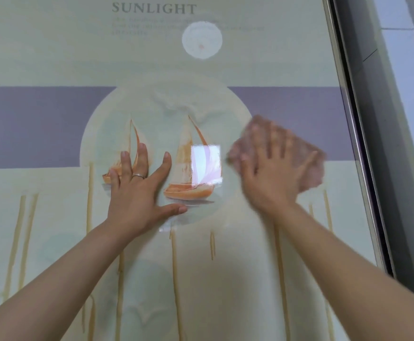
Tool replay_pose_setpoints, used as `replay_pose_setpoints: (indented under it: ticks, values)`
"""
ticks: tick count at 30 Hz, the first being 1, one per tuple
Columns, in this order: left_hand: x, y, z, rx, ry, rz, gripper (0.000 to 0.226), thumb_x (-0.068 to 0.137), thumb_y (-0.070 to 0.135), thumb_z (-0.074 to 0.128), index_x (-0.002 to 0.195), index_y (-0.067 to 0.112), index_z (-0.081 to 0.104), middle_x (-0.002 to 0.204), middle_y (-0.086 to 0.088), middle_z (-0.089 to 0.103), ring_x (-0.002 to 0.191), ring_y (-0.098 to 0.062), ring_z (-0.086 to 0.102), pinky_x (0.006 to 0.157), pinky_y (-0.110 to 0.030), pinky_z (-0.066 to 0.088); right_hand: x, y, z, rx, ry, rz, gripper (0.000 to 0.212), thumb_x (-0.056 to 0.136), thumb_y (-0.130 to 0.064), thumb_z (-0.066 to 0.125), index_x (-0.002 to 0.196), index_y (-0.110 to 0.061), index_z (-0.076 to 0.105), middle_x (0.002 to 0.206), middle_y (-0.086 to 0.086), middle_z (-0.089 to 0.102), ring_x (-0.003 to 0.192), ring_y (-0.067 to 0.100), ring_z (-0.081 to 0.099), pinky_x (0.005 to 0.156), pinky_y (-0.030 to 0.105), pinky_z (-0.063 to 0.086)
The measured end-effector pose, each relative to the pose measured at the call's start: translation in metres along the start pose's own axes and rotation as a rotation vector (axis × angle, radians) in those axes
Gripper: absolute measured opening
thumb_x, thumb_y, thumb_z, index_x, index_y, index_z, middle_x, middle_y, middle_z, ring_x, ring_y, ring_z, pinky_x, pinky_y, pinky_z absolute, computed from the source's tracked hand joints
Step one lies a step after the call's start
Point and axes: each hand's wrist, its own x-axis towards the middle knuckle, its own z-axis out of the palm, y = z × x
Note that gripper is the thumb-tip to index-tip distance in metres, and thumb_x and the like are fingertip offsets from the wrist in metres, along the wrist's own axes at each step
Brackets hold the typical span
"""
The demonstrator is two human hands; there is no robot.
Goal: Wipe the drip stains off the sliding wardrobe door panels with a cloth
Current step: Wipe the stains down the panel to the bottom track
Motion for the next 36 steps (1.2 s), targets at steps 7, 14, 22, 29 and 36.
replay_pose_setpoints:
  ticks: [7, 14, 22, 29, 36]
  values:
    - [-0.001, 0.002, -0.005, 0.000, -0.042, -0.008, 0.104, 0.072, 0.064, 0.060, 0.146, 0.039, -0.008, 0.153, -0.007, -0.025, 0.139, -0.035, -0.024, 0.112, -0.050, -0.008, -0.030, 0.024, 0.003, -0.042, 0.022, -0.457, 0.060, 0.094, -0.052, 0.026, 0.149, -0.030, 0.033, 0.158, 0.002, 0.026, 0.146, 0.024, 0.015, 0.104, 0.074, -0.001]
    - [-0.001, -0.002, 0.001, -0.015, -0.008, 0.011, 0.103, 0.073, 0.067, 0.057, 0.145, 0.038, -0.011, 0.153, -0.007, -0.027, 0.138, -0.034, -0.026, 0.111, -0.049, -0.011, -0.009, -0.013, 0.003, 0.002, 0.016, 0.070, 0.072, 0.085, -0.056, 0.000, 0.153, -0.034, 0.002, 0.163, -0.002, 0.001, 0.149, 0.026, -0.005, 0.105, 0.071, -0.011]
    - [-0.003, 0.002, -0.004, -0.019, -0.032, 0.011, 0.100, 0.073, 0.065, 0.058, 0.147, 0.039, -0.005, 0.153, -0.008, -0.026, 0.138, -0.035, -0.026, 0.111, -0.050, -0.010, -0.041, 0.022, 0.001, -0.045, -0.024, -0.480, 0.061, 0.093, -0.053, 0.026, 0.150, -0.032, 0.026, 0.160, 0.004, 0.022, 0.147, 0.026, 0.011, 0.103, 0.077, -0.002]
    - [-0.002, -0.003, 0.004, -0.034, 0.015, 0.029, 0.102, 0.072, 0.067, 0.056, 0.146, 0.038, -0.008, 0.153, -0.006, -0.027, 0.138, -0.033, -0.027, 0.111, -0.049, -0.013, -0.027, -0.020, 0.009, 0.004, 0.052, -0.125, 0.066, 0.091, -0.055, 0.012, 0.153, -0.033, 0.015, 0.162, 0.002, 0.010, 0.149, 0.030, 0.002, 0.106, 0.069, -0.010]
    - [-0.006, 0.001, -0.003, -0.058, -0.013, 0.022, 0.100, 0.072, 0.064, 0.059, 0.148, 0.038, -0.002, 0.154, -0.010, -0.023, 0.139, -0.035, -0.024, 0.111, -0.048, -0.012, -0.074, -0.019, 0.012, -0.013, 0.029, -0.603, 0.058, 0.093, -0.053, 0.033, 0.145, -0.029, 0.041, 0.157, 0.008, 0.029, 0.145, 0.033, 0.018, 0.100, 0.078, 0.004]
